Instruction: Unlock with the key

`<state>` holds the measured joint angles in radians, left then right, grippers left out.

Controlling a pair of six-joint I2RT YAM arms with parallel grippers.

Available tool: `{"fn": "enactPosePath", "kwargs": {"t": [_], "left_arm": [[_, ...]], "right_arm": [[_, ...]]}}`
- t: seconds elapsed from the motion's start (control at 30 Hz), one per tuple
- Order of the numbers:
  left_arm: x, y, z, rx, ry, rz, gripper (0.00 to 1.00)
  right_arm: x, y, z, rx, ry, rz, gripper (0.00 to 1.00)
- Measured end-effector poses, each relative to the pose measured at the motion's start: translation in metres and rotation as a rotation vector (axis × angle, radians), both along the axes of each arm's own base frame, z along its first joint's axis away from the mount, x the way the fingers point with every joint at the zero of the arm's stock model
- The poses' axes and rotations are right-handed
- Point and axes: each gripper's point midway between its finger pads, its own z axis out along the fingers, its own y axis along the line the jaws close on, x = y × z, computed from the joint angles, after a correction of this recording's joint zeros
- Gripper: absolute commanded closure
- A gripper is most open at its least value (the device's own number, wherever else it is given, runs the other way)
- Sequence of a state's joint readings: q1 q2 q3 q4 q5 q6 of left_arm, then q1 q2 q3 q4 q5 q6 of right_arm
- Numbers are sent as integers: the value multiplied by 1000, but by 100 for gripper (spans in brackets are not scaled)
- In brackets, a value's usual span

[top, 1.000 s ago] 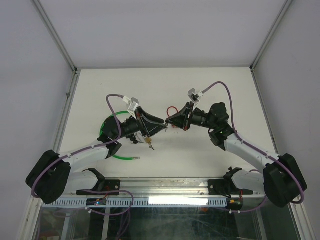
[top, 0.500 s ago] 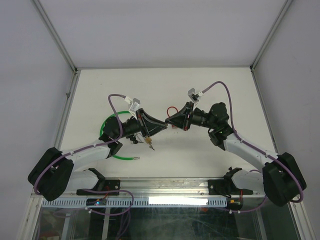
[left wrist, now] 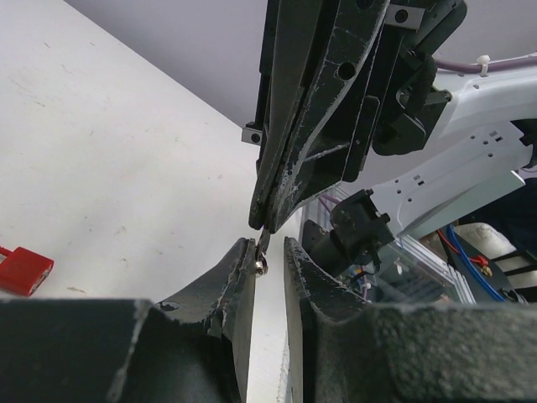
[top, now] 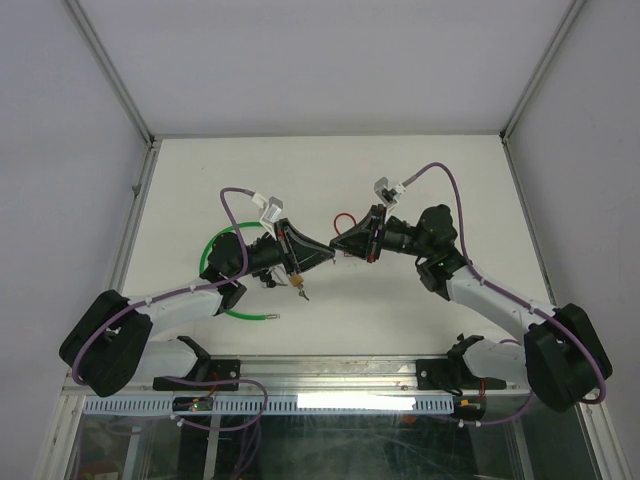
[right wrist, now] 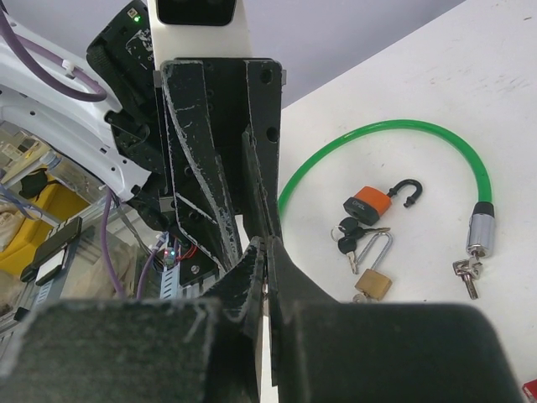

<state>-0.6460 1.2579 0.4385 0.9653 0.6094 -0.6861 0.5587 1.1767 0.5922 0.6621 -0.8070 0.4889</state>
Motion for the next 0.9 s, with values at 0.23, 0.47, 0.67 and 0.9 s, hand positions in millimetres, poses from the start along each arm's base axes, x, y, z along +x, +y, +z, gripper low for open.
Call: {"fn": "enactPosePath", "kwargs": {"t": [0.23,0.47,0.67,0.9], "left_arm": [[0,-1,-3,1,15,-6,90],[0,-1,-3,0,17,-7,100],[0,-1,-3,0,17,-8,100],[-1,0,-8,5,25,-3,100]], "right_arm": [[-2,3,-2,-1,1,14,100],[-4,4,-1,1,-3,20,100],[-4,4,-1,1,-5,19,100],[-2,3,-3,-13,-5,1,67]]}}
